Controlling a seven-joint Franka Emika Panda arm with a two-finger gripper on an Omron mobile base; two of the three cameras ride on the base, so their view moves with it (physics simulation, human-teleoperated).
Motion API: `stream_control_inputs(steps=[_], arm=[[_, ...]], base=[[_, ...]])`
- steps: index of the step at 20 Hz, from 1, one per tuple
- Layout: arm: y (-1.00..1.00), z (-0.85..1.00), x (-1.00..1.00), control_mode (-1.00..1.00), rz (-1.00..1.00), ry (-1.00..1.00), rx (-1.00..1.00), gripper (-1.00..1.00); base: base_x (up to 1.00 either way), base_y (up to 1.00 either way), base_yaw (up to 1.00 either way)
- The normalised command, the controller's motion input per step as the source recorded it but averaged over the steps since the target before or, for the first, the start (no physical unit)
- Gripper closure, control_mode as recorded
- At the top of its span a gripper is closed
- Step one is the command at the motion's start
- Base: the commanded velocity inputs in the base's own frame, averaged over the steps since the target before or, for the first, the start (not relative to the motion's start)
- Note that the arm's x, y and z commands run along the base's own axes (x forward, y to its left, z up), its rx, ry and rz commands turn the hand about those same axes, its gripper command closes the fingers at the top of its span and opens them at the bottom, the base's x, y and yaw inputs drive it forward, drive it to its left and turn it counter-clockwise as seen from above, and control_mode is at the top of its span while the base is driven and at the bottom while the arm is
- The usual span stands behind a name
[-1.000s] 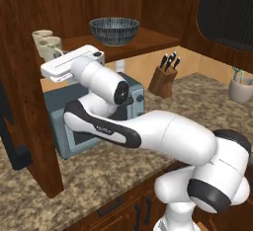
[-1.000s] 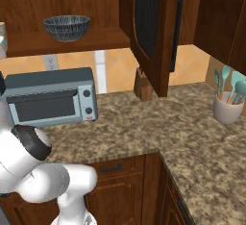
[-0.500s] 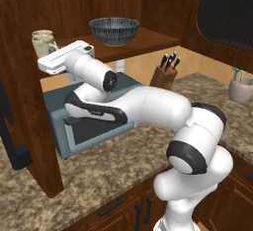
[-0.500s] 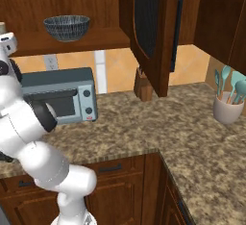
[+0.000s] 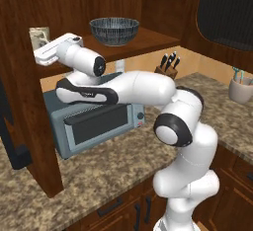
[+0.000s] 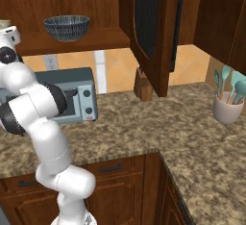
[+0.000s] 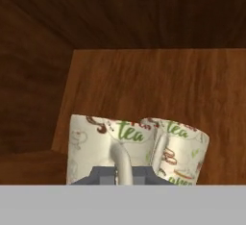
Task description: Gather all objects into one cabinet and sort the glasses and bowls to opposite sides.
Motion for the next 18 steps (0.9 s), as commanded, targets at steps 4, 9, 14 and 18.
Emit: stream_control_inputs(steps=[4, 9, 14, 18], arm=[[0.77, -0.51, 0.17, -1.00, -0.02, -0.02, -0.02, -1.00], [0.39, -0.34, 0.00, -1.00, -0.02, -0.06, 0.00, -1.00], [0.26, -0.32, -0.05, -1.00, -0.02, -0.10, 0.00, -1.00], [0.08, -0.26, -0.74, -1.00, 0.00, -0.20, 0.00, -1.00]], base=[[0.00, 0.00, 0.00], [0.00, 0.00, 0.00], [0.00, 0.00, 0.00], [0.00, 0.00, 0.00]])
